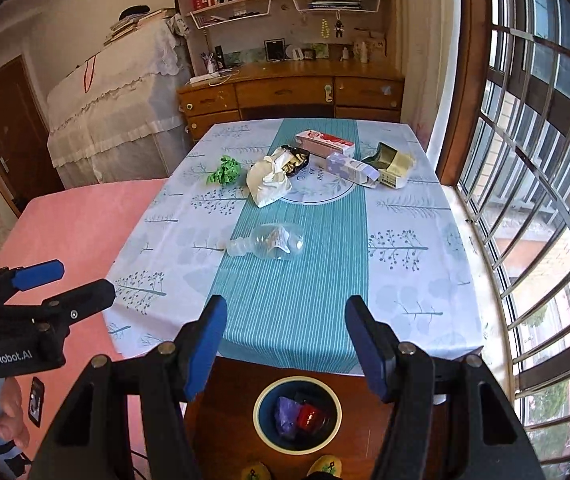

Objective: Collect trash
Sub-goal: 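Raise both tools back toward the table, then grasp the clear plastic bottle with the left tool while the right tool grasps the lavender milk carton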

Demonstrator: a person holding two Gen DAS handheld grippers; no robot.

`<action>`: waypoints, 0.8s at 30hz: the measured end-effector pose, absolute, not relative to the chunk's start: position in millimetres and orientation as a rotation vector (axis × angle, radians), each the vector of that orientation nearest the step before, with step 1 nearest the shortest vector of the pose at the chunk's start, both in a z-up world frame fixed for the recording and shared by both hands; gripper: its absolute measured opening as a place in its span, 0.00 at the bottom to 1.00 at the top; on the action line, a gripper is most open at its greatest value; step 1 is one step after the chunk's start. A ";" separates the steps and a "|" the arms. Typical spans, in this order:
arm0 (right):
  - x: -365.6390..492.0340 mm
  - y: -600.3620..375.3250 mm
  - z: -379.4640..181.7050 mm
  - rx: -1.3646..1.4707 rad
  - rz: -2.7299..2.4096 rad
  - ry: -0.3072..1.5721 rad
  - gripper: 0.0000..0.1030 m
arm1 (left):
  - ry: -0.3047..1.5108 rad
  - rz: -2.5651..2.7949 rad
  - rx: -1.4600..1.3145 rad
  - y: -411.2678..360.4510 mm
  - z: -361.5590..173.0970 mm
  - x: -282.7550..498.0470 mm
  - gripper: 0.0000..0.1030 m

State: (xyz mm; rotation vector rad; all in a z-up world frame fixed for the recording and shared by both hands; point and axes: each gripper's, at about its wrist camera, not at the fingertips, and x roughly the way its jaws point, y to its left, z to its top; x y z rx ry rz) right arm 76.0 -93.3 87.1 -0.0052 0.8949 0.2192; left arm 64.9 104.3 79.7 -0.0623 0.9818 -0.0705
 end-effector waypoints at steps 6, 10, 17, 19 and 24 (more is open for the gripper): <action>111.4 -76.0 54.1 -0.149 0.273 0.909 0.60 | 1.036 -0.030 -0.072 106.9 45.8 89.6 0.91; 146.9 -80.7 26.4 -0.174 0.312 0.975 0.60 | 1.104 -0.024 -0.137 98.6 16.9 118.9 0.91; 217.9 -107.8 -7.7 -0.197 0.385 1.048 0.60 | 1.216 -0.002 -0.362 70.2 -32.6 183.2 0.91; 238.3 -117.3 -14.4 -0.198 0.396 1.056 0.60 | 1.231 0.014 -0.459 63.6 -46.9 200.5 0.91; 284.3 -138.3 -27.4 -0.210 0.430 1.076 0.60 | 1.254 0.057 -0.614 47.0 -74.3 230.3 0.89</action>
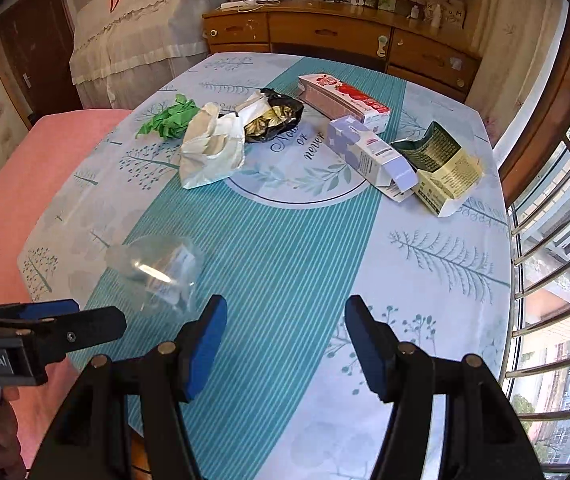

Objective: Collect trash
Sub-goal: 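Grasp the clear plastic bottle with the left tool while the right tool grasps the lavender milk carton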

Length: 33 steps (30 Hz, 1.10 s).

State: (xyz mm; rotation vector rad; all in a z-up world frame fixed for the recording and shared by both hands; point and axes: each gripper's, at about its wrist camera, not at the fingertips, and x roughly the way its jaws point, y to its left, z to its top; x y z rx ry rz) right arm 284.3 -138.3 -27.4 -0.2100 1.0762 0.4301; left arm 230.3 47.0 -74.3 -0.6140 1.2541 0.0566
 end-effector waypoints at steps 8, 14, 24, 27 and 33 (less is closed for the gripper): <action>321.8 -153.2 -41.2 -0.223 0.502 1.096 0.57 | 1.237 0.127 -0.764 30.0 -99.9 259.3 0.87; 335.6 -162.9 -42.7 -0.208 0.522 1.102 0.56 | 1.223 0.157 -0.821 23.9 -110.1 276.3 0.80; 381.2 -171.9 -22.6 -0.233 0.512 1.034 0.56 | 1.159 0.204 -0.852 27.4 -99.1 294.2 0.76; 403.2 -168.5 -20.6 -0.266 0.516 1.012 0.56 | 1.125 0.202 -0.862 33.7 -89.8 298.1 0.76; 440.1 -148.1 -28.9 -0.397 0.542 0.982 0.56 | 1.119 0.231 -0.874 47.0 -88.7 303.5 0.76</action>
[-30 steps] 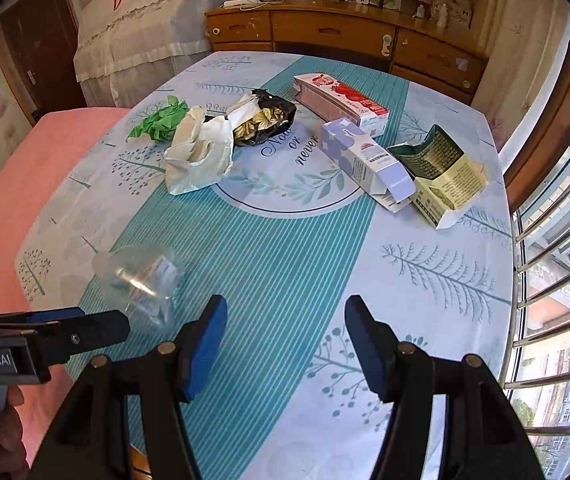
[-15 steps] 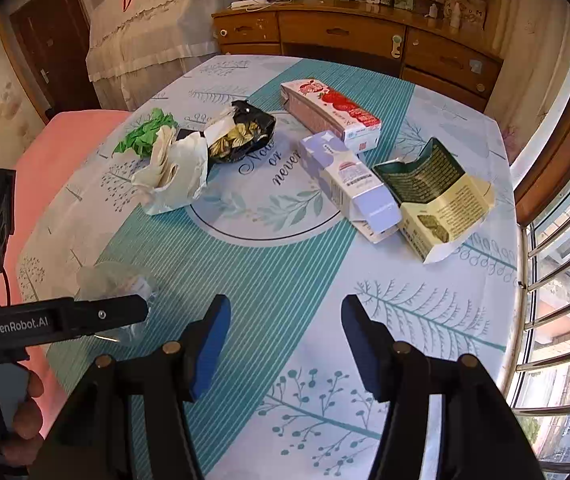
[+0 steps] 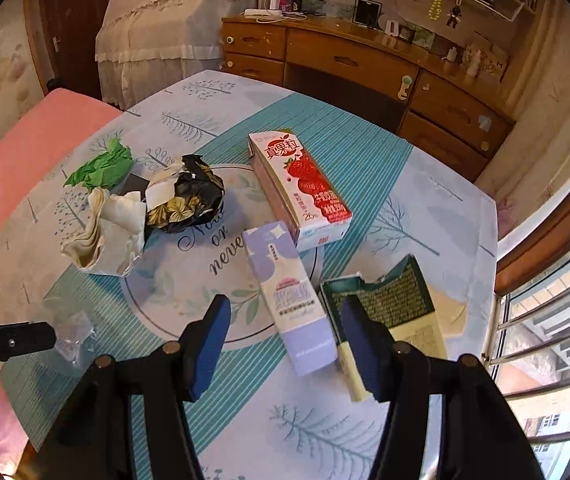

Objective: Collect trash
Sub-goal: 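Grasp the clear plastic bottle with the left tool while the right tool grasps the lavender milk carton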

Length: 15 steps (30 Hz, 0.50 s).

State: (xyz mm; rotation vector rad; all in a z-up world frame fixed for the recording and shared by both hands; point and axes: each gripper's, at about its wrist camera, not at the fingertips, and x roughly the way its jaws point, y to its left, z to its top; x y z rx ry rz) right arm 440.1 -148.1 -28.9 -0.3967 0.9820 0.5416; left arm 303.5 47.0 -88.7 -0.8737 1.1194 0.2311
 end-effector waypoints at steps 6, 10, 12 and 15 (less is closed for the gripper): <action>467.1 -130.6 -47.5 -0.474 0.574 1.021 0.56 | 1.118 0.245 -0.894 53.0 -92.1 304.7 0.76; 474.5 -123.9 -61.6 -0.502 0.591 1.057 0.51 | 1.139 0.238 -0.888 49.4 -96.0 309.9 0.76; 472.0 -121.4 -65.2 -0.502 0.611 1.062 0.36 | 1.145 0.236 -0.893 49.6 -98.0 310.4 0.75; 461.9 -118.0 -66.6 -0.485 0.647 1.077 0.35 | 1.147 0.242 -0.901 51.7 -100.2 310.2 0.75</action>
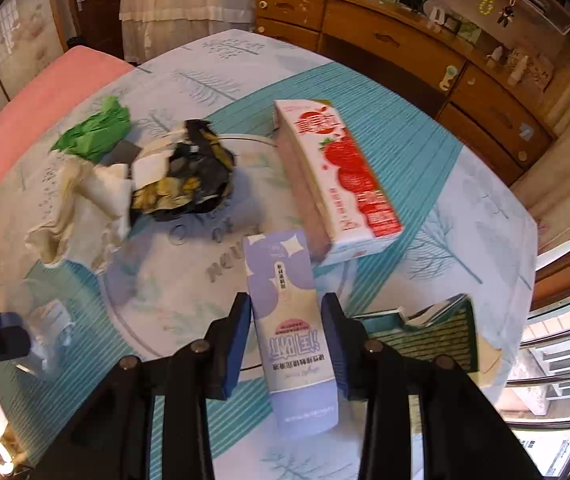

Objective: Collect trash
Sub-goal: 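Grasp the clear plastic bottle with the left tool while the right tool grasps the lavender milk carton, then carry the bottle and milk carton over the bin and open both tools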

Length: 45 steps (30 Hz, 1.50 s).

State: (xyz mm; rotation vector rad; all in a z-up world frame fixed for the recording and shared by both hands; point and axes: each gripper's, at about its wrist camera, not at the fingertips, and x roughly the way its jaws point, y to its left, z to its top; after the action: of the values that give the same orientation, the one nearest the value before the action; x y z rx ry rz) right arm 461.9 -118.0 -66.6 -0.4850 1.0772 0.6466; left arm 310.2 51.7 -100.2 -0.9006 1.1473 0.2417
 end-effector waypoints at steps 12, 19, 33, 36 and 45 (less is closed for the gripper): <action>391.4 -90.7 -62.5 -0.387 0.854 1.143 0.35 | 1.150 0.232 -1.000 61.0 -113.2 320.8 0.62; 383.0 -95.1 -62.3 -0.344 0.835 1.181 0.33 | 1.138 0.231 -1.004 58.9 -109.9 327.6 0.54; 349.9 -100.2 -62.6 -0.291 0.817 1.242 0.33 | 1.196 0.127 -0.782 40.4 -92.8 316.5 0.39; 342.9 -104.8 -62.3 -0.253 0.809 1.270 0.33 | 1.216 0.092 -0.707 34.9 -87.6 307.8 0.38; 294.7 -115.7 -49.2 -0.148 0.706 1.289 0.33 | 1.253 0.011 -0.588 41.6 -68.4 261.7 0.38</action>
State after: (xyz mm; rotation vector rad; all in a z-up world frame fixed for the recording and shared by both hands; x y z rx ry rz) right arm 294.7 -115.7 -49.2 -0.1477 1.2891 0.7063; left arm 261.7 41.6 -68.4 -0.5879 1.2526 0.0109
